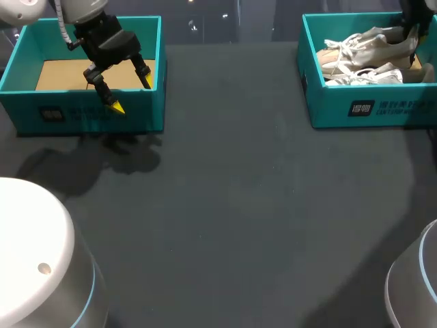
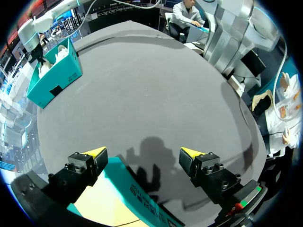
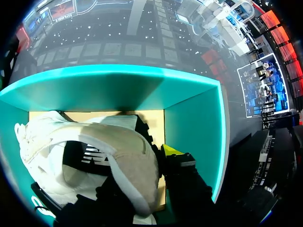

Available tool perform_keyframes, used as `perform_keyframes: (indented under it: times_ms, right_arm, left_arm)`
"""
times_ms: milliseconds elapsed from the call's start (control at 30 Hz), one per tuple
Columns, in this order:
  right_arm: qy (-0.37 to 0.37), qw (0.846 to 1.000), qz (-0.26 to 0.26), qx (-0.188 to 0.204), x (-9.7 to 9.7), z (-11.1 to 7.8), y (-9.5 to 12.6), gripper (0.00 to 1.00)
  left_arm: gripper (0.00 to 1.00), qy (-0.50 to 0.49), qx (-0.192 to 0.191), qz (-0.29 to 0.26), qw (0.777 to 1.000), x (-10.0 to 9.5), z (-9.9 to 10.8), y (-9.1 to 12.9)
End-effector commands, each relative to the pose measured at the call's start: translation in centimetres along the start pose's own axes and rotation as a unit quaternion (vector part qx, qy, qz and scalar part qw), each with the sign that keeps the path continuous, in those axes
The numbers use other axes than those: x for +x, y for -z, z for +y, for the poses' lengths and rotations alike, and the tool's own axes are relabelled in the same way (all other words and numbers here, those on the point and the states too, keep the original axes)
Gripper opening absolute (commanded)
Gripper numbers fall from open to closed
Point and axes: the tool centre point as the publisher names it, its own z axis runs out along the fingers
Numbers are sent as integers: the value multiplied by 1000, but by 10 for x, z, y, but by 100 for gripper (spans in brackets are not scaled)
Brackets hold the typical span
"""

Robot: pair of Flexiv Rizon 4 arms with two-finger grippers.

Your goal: Take the shoe out of the shoebox, open the shoe tongue, remove and reinsert the insole, then place the shoe into the shoebox

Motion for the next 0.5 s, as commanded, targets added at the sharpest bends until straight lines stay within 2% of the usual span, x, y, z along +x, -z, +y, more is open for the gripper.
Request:
perform_keyframes:
  times_ms: [33,500]
  right_arm:
    - [1,1000,6,4,2,2,-9,0]
    - [12,1000,22,11,5,-4,-18,0]
  left_arm:
    - [100,0,-1,1,1000,0,0,1]
    - [100,0,-1,1,1000,0,0,1]
